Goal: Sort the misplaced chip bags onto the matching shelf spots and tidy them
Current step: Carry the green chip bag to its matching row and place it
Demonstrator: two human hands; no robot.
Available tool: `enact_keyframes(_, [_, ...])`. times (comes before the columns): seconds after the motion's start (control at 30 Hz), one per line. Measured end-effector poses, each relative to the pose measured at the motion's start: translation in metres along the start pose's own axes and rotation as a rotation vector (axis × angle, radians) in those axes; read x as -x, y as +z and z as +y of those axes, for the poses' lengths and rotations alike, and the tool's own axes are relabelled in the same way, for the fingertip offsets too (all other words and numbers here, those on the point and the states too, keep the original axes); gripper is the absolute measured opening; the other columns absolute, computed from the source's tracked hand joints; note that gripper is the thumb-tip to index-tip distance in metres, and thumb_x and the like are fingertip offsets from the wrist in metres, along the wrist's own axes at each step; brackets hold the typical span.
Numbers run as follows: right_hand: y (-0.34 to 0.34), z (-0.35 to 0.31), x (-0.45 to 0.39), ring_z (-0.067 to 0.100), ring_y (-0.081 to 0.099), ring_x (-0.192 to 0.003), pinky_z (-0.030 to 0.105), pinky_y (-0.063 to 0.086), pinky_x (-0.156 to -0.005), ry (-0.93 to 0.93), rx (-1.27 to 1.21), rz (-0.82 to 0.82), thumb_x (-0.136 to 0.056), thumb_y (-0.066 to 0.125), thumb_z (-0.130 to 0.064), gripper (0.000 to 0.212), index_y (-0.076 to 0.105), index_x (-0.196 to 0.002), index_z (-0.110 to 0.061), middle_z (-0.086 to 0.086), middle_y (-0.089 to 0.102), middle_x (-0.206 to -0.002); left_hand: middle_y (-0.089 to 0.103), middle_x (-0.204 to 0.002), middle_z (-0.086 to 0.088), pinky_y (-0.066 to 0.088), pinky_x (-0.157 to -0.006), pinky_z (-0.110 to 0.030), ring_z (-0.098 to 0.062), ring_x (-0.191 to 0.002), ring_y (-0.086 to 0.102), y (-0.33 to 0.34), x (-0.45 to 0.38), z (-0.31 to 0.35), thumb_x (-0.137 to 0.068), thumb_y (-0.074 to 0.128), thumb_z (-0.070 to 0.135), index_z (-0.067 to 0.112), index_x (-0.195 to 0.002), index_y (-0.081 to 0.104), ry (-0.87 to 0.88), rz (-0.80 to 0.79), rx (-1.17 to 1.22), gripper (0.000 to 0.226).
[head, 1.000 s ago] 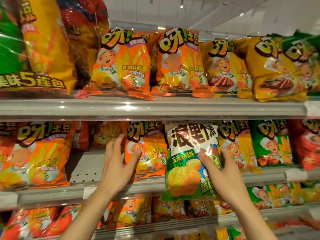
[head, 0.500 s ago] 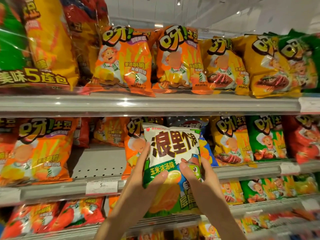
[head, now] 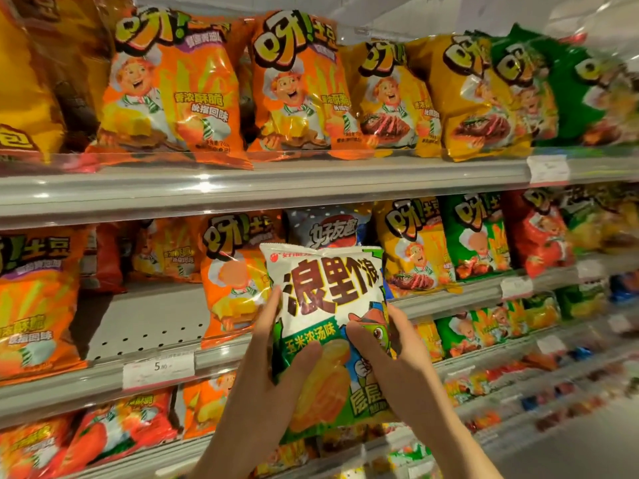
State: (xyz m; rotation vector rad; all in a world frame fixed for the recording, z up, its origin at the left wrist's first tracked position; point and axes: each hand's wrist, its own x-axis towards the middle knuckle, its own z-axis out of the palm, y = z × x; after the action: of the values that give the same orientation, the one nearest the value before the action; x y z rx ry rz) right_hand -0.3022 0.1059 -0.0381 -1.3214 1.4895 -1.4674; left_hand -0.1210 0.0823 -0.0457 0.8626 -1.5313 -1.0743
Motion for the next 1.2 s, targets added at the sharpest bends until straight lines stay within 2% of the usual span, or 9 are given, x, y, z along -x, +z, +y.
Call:
enact_keyframes(0.13, [-0.047,0.011,-0.006,0.010,0.073,-0.094,0.043,0.061,-0.086,0.033,-0.010,0.050,-0.064,0.070,-0.078,0.070,0.060,-0.121,-0.037,-0.012,0.073,-0.104,0.041,-0.132,0.055,0.052,-0.098,-0.026,0.014,-0.121,0.054,0.047,-0.006,0.011,-0.083,0.070,0.060,0.055,-0.151,0.020,0.035,-0.046,0.023,0.085])
enact_keyframes(0.27, [-0.117,0.022,-0.010,0.003,0.070,-0.087,0.021,0.057,-0.073,0.028,-0.004,0.068,-0.072,0.073,-0.072,0.059,0.060,-0.118,-0.038,-0.023,0.070,-0.094,0.058,-0.129,0.038,0.055,-0.086,-0.016,0.010,-0.115,0.061,0.122,-0.014,0.017,-0.084,0.072,0.039,0.047,-0.147,0.032,0.002,-0.077,0.128,0.075])
enact_keyframes(0.33, [-0.163,0.032,-0.013,0.010,0.070,-0.089,0.018,0.053,-0.070,0.011,0.018,0.100,-0.067,0.069,-0.073,0.064,0.061,-0.117,-0.034,-0.018,0.072,-0.094,0.059,-0.131,0.034,0.057,-0.091,-0.024,0.004,-0.120,0.061,0.168,-0.018,0.017,-0.079,0.078,0.051,0.057,-0.143,0.035,-0.028,-0.081,0.136,0.077])
enact_keyframes(0.4, [-0.216,0.045,-0.014,0.009,0.067,-0.104,0.025,0.055,-0.085,0.033,0.050,0.130,-0.062,0.063,-0.079,0.081,0.055,-0.129,-0.035,-0.019,0.069,-0.111,0.051,-0.143,0.032,0.053,-0.101,-0.039,-0.001,-0.131,0.053,0.222,-0.020,0.017,-0.067,0.076,0.065,0.068,-0.139,0.032,-0.024,-0.069,0.075,0.084])
enact_keyframes(0.6, [-0.371,0.064,-0.015,0.014,0.055,-0.125,0.044,0.050,-0.105,0.128,0.123,0.214,-0.052,0.055,-0.092,0.113,0.033,-0.150,-0.040,-0.018,0.053,-0.132,0.055,-0.127,0.044,0.056,-0.082,-0.016,0.014,-0.114,0.059,0.382,-0.027,0.023,-0.079,0.077,0.048,0.064,-0.139,0.035,-0.027,-0.123,0.103,0.075])
enact_keyframes(0.73, [-0.464,0.082,-0.021,0.017,0.056,-0.126,0.045,0.050,-0.104,0.173,0.190,0.286,-0.054,0.050,-0.099,0.107,0.041,-0.144,-0.041,-0.013,0.054,-0.137,0.039,-0.141,0.045,0.050,-0.102,-0.028,0.018,-0.129,0.042,0.477,-0.037,0.036,-0.071,0.071,0.070,0.075,-0.136,0.028,-0.057,-0.145,0.073,0.077])
enact_keyframes(0.83, [-0.512,0.091,-0.031,0.019,0.057,-0.127,0.049,0.050,-0.104,0.205,0.174,0.356,-0.050,0.054,-0.101,0.112,0.041,-0.144,-0.041,-0.010,0.054,-0.141,0.036,-0.131,0.049,0.043,-0.080,0.002,0.044,-0.101,0.033,0.535,-0.051,0.039,-0.086,0.071,0.037,0.062,-0.139,0.033,-0.068,-0.161,0.131,0.070])
enact_keyframes(1.0, [-0.579,0.108,-0.060,0.017,0.061,-0.119,0.048,0.053,-0.101,0.257,0.151,0.405,-0.051,0.058,-0.099,0.101,0.048,-0.135,-0.043,-0.015,0.059,-0.128,0.041,-0.107,0.067,0.039,-0.081,0.006,0.039,-0.104,0.040,0.607,-0.084,0.029,-0.091,0.067,0.015,0.048,-0.143,0.030,-0.019,-0.261,0.070,0.071])
enact_keyframes(1.2, [-0.647,0.130,-0.114,0.014,0.071,-0.104,0.045,0.059,-0.091,0.193,0.170,0.438,-0.056,0.063,-0.093,0.088,0.054,-0.129,-0.043,-0.011,0.071,-0.116,0.033,-0.124,0.063,0.040,-0.089,-0.004,0.035,-0.116,0.035,0.678,-0.136,0.008,-0.088,0.064,0.050,0.075,-0.138,0.019,0.011,-0.301,0.024,0.073])
